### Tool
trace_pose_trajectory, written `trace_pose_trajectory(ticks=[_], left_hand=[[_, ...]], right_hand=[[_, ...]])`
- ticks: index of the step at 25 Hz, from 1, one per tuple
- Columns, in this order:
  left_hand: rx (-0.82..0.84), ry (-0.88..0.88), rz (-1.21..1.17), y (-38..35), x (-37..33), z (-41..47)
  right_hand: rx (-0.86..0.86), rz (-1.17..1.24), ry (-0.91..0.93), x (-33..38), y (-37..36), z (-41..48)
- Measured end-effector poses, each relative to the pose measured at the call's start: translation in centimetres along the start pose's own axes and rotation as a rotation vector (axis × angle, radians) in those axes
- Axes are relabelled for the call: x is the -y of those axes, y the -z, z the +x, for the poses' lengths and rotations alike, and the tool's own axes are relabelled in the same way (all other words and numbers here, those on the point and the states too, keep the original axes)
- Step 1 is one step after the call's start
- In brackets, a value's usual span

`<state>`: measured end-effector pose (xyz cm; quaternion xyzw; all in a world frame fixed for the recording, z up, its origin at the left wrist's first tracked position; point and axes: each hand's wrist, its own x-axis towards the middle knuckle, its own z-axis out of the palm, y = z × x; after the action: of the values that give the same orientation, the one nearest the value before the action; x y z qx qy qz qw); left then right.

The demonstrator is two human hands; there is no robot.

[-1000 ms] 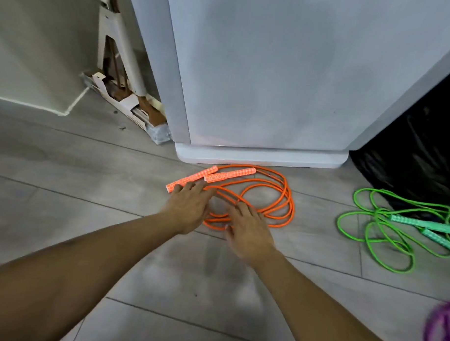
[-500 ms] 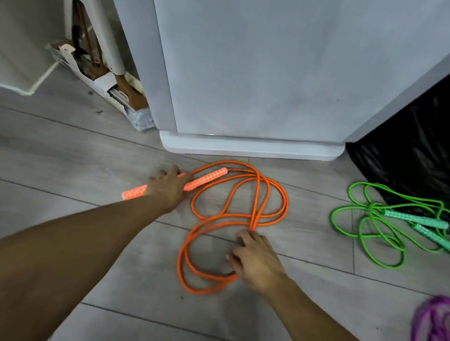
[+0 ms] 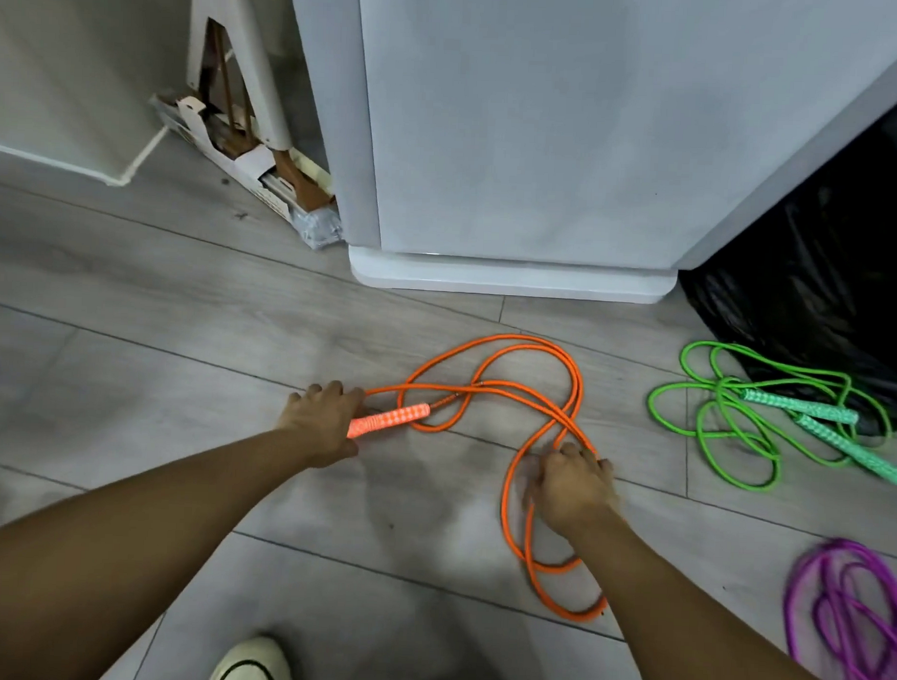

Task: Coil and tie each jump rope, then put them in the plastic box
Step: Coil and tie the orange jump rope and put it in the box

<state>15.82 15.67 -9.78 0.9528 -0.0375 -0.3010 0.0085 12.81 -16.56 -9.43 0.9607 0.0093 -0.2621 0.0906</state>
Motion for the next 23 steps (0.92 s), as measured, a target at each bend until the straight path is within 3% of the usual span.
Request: trace_pose_trajectory(ticks=[7,12,14,18,23], left_hand=[[-0.002,-0.158,-0.235,1.8,-0.5,-6.7],[-0.101,-0.343,-0.282,7.2,-1.8,-11.9],[-0.14,-0.401,-0.409,10.0,-2.8,-14.6],[-0.207,-0.378,-0.771,15.7,-4.6,-19.7],[-0.241,-0.244,-0.622,21.4,-4.9,-24.5]], right_hand=[[0.005,0.491,0.11,7.4,4.5,-4.0],[-0.144,0.615,0.231,7.9,8.4,-7.8],[-0.188,0.666,0.353,7.8,10.8,-9.1],[-0.102,0.826,0.459,7.3,16.4,-12.1],[-0.231,0.889,0.45,2.5,22.9,-17.0]])
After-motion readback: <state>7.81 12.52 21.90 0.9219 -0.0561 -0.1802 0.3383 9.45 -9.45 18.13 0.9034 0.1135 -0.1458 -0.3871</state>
